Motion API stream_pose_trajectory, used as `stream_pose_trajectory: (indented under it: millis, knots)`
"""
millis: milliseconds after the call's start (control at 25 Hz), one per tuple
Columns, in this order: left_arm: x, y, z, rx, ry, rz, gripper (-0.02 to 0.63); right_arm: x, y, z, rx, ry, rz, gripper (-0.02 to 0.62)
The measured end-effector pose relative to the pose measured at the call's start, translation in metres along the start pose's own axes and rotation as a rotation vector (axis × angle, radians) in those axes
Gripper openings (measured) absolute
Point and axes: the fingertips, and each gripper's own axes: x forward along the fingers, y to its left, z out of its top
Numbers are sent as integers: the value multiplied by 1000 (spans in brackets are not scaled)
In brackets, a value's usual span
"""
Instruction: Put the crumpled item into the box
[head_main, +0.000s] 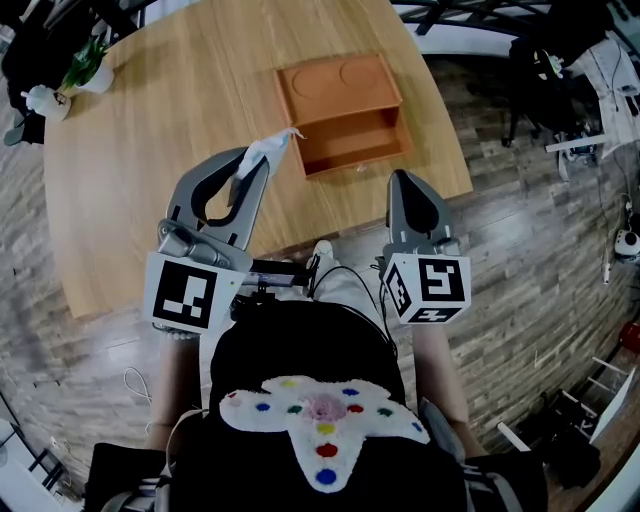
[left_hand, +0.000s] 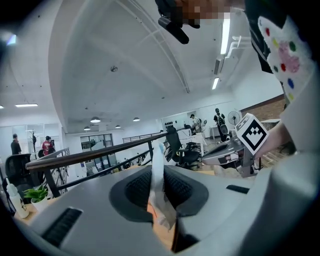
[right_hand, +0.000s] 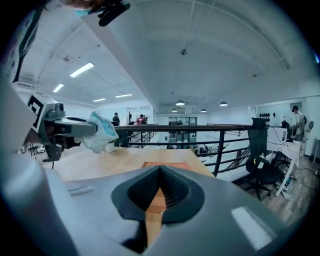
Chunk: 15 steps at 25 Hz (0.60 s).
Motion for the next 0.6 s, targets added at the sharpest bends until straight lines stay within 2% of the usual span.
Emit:
stream_pose_trajectory:
  millis: [600]
  knots:
    - [5,-1,-5,-7,2,-18,51,-2,2,1,11,-4,-6,9]
